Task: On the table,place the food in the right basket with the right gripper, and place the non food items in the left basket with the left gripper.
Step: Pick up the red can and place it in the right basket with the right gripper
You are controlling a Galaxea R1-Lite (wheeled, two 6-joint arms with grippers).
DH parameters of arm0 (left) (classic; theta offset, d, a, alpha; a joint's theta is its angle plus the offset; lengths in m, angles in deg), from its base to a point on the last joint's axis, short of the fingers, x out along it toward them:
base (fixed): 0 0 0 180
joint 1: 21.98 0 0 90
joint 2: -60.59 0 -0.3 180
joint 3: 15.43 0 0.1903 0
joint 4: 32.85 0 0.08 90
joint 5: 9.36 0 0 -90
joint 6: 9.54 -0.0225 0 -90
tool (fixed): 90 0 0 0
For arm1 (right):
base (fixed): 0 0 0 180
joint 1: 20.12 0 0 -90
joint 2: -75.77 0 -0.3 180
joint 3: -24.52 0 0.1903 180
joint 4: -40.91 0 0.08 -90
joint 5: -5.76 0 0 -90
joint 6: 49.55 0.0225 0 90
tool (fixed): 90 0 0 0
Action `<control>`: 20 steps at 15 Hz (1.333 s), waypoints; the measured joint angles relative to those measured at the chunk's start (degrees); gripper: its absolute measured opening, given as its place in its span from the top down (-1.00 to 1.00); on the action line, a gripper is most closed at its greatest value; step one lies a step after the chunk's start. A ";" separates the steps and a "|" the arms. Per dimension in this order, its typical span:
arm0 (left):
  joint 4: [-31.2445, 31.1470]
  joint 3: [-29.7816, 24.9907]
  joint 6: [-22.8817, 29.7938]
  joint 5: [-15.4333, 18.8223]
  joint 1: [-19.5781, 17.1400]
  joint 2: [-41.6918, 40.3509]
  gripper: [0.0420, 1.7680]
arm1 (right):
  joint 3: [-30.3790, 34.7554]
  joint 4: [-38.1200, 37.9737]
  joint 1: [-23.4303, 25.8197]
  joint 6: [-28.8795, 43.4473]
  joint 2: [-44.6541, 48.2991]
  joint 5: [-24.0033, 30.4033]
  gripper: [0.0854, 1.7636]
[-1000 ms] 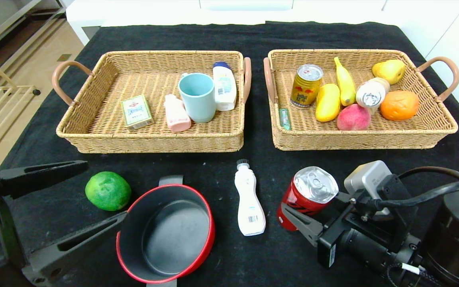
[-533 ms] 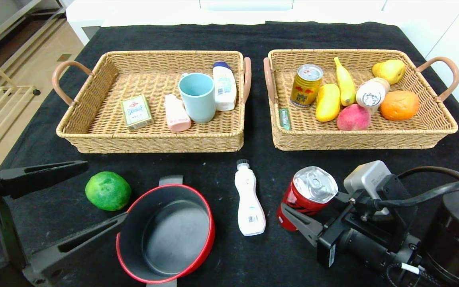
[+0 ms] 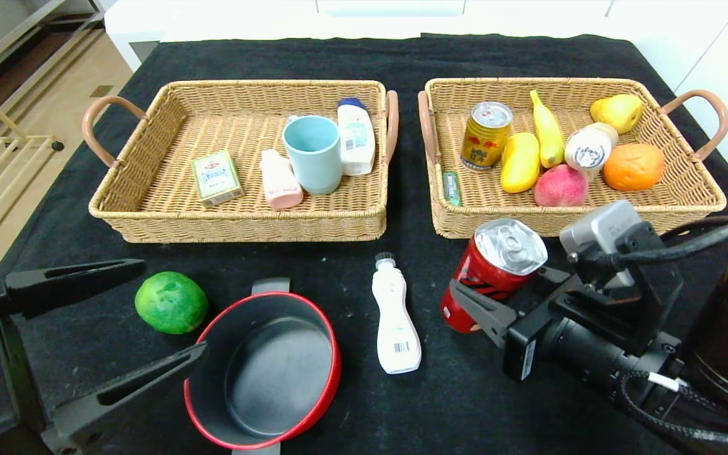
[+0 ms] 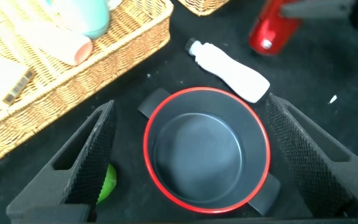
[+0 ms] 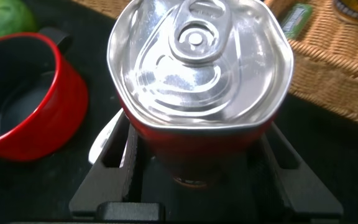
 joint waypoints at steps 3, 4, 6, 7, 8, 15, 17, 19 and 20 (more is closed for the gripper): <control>0.11 -0.02 0.02 0.02 0.26 0.00 -0.94 | -6.57 -2.32 1.18 -0.06 0.30 -0.80 -0.08; 0.13 -0.02 0.02 0.00 0.26 -0.01 -0.94 | -9.05 -3.39 2.04 -0.06 0.37 -0.88 -0.08; 0.13 0.00 0.02 0.00 0.26 -0.01 -0.94 | -13.26 -6.61 3.23 -0.06 0.45 -0.85 -0.08; 0.13 0.02 0.05 0.00 0.28 -0.04 -0.94 | -15.31 -7.35 3.64 -0.13 0.41 -0.85 -0.08; 0.13 0.05 0.02 0.00 0.28 -0.06 -0.94 | -17.32 -8.02 4.19 -0.13 0.17 -0.85 -0.08; 0.24 0.22 0.05 0.02 0.28 -0.32 -0.94 | -26.94 -8.64 10.78 -0.26 -5.42 -0.28 -0.08; 0.24 0.22 0.05 0.00 0.28 -0.34 -0.94 | -28.09 -8.64 11.28 -0.17 -6.89 -0.22 -0.08; 0.24 0.22 0.05 0.00 0.26 -0.34 -0.94 | -28.73 -8.35 11.97 -0.20 -8.13 -0.24 -0.08; 0.24 0.22 0.05 0.00 0.28 -0.34 -0.94 | -28.92 -8.35 12.37 -0.17 -8.64 -0.26 -0.08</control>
